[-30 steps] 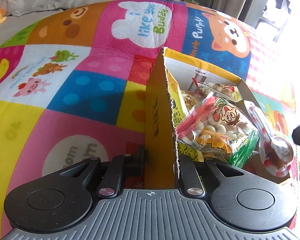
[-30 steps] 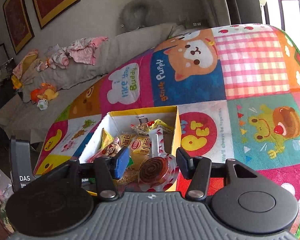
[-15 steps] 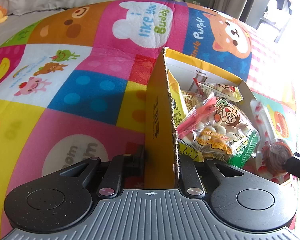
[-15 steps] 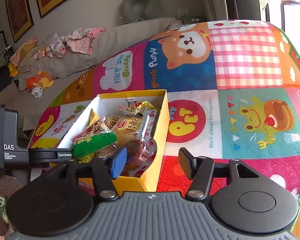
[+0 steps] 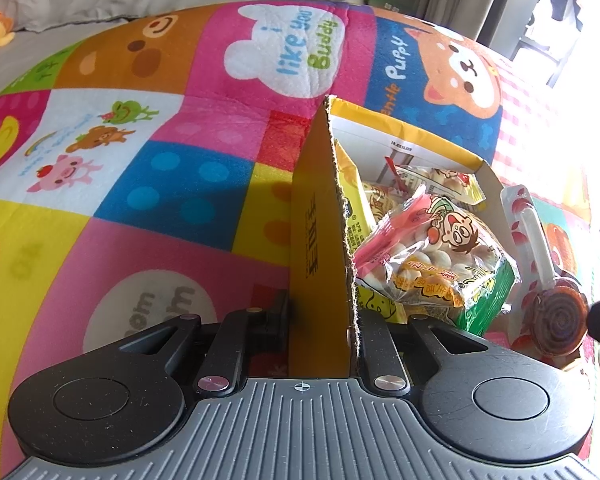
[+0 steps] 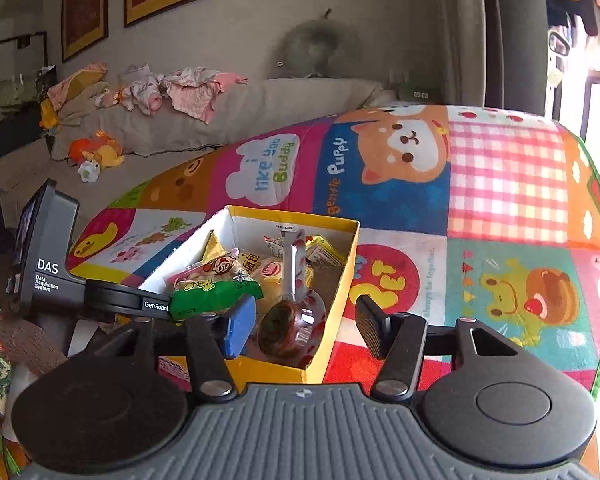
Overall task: Organize objects
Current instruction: 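Carry the lollipop into the yellow box with the right tool and release, then open the left tool off the box wall and withdraw both tools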
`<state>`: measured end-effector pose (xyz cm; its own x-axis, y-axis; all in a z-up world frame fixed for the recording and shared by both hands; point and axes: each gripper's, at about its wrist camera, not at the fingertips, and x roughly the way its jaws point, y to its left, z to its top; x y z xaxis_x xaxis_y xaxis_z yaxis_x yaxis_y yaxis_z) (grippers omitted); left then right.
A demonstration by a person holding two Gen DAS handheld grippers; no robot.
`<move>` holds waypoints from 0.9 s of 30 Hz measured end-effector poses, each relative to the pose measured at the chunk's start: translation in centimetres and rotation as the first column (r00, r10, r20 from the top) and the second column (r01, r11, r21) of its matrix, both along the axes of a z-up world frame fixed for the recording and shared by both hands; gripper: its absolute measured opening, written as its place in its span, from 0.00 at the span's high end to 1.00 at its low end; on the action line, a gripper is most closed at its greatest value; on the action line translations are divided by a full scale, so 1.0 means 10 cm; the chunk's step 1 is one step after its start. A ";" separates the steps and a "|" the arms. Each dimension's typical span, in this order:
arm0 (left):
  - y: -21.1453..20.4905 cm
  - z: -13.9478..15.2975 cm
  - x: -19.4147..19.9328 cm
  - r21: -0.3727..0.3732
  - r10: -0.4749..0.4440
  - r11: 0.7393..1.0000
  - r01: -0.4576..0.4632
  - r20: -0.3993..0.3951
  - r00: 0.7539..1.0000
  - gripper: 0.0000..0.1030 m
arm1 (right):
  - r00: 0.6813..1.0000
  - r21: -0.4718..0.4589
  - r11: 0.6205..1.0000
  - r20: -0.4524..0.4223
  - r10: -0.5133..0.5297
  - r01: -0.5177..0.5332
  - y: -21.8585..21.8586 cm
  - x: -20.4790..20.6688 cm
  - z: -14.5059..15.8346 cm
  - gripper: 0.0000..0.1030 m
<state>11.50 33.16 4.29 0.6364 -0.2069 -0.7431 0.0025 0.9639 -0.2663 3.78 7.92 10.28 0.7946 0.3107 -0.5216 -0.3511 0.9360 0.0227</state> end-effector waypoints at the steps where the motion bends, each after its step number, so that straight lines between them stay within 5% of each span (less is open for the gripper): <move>1: 0.00 0.00 0.00 0.000 0.000 1.000 0.000 0.000 1.000 0.82 | 1.000 -0.027 1.000 0.011 0.005 -0.005 0.06 0.01 -0.01 0.46; 4: 0.00 0.00 0.00 -0.001 -0.001 1.000 0.001 0.001 1.000 0.82 | 1.000 -0.091 0.995 0.009 0.030 -0.029 0.22 0.06 -0.06 0.48; 9: 0.01 -0.01 0.00 -0.011 -0.003 1.000 0.004 0.005 1.000 0.82 | 0.999 -0.131 0.991 -0.032 0.032 -0.036 0.35 0.12 -0.15 0.79; 16: 0.02 -0.01 0.00 -0.017 -0.004 1.000 0.004 0.010 1.000 0.81 | 0.992 0.005 0.998 -0.112 0.063 -0.063 0.25 0.24 -0.13 0.82; 22: 0.03 -0.02 -0.01 -0.022 -0.001 1.000 0.001 0.011 1.000 0.81 | 0.995 0.083 0.996 -0.097 -0.029 0.038 -0.09 0.29 -0.01 0.81; 24: 0.03 -0.01 -0.01 -0.023 0.007 1.000 -0.007 0.006 1.000 0.82 | 0.997 0.058 0.998 -0.077 -0.029 0.033 -0.16 0.21 -0.02 0.75; 26: 0.00 0.00 0.02 -0.015 0.019 1.000 -0.019 -0.007 1.000 0.83 | 0.999 0.031 0.999 -0.051 0.013 -0.012 -0.19 0.07 -0.07 0.38; 27: -0.03 0.01 0.03 -0.001 0.017 1.000 -0.017 -0.010 1.000 0.85 | 0.998 0.016 0.999 -0.036 0.044 -0.043 -0.19 -0.01 -0.11 0.34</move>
<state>11.80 32.86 4.41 0.6324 -0.1970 -0.7492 -0.0160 0.9636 -0.2669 3.72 6.05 9.20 0.7610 0.3527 -0.5445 -0.3902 0.9194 0.0501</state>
